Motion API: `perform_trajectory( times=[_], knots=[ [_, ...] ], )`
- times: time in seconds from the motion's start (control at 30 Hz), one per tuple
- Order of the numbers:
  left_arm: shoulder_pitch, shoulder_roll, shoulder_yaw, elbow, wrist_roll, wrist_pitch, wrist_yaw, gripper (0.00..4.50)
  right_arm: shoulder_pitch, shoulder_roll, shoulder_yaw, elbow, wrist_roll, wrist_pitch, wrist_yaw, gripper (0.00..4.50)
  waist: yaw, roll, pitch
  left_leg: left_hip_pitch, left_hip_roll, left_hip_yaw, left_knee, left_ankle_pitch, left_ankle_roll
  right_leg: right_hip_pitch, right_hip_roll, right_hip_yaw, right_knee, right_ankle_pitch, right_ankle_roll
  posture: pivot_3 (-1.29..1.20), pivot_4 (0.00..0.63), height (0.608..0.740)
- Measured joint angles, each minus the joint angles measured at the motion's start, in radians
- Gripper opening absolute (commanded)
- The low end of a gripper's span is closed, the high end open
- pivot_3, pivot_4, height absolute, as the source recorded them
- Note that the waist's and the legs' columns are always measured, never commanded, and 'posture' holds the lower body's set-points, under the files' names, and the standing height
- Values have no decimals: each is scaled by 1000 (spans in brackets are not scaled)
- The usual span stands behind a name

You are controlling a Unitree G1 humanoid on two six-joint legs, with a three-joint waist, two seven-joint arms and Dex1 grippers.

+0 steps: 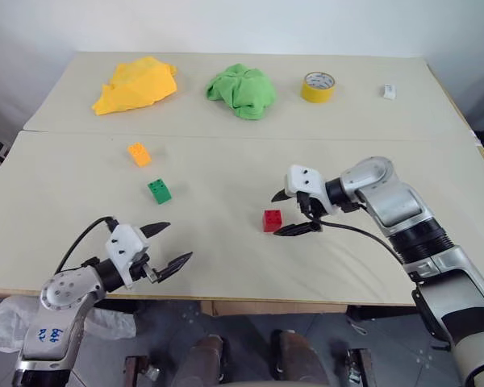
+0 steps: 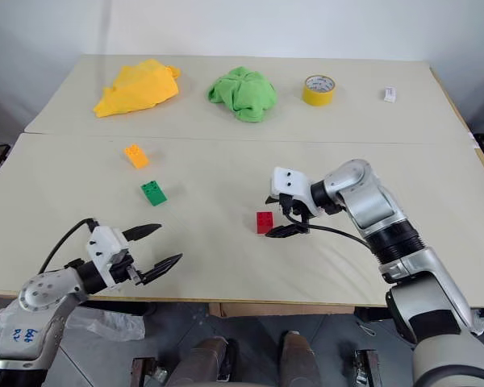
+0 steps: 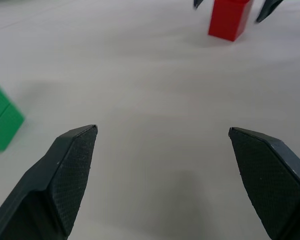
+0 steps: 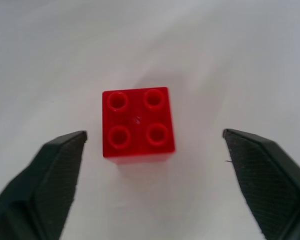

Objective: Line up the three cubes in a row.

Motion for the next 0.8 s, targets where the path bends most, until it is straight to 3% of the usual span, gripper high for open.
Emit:
perform_trajectory(
  times=[0.33, 0.5, 0.67, 0.8],
  knots=[
    [275, -160, 336, 65, -24, -149, 144, 4500, 285, 144, -367, 14, 312, -403, 30, 4456, -1, 0, 0, 3, 1, 1, 0, 0, 0, 5, 0, 0, -4, 0, 0, 0, 150, 740],
    [333, -226, 403, 105, -67, -190, 165, 4500, 345, 149, -423, 32, 331, -449, -10, 4456, 12, -1, 0, 3, 1, -1, 2, 0, 0, 7, -1, 3, -6, 0, 0, 0, 150, 740],
    [282, -211, 396, 127, -115, -170, 155, 4500, 414, 147, -436, 31, 337, -480, -10, 4456, 16, -1, 0, 4, 1, -1, 2, 0, -1, 6, 0, 4, -5, 0, 0, 0, 150, 740],
    [103, -67, 311, 155, -138, -102, 61, 4500, 411, 139, -438, 22, 334, -480, -29, 4456, 22, -1, 0, 4, 1, -2, 2, 2, -2, 6, 0, 4, -3, 0, -1, 0, 150, 740]
  ],
)
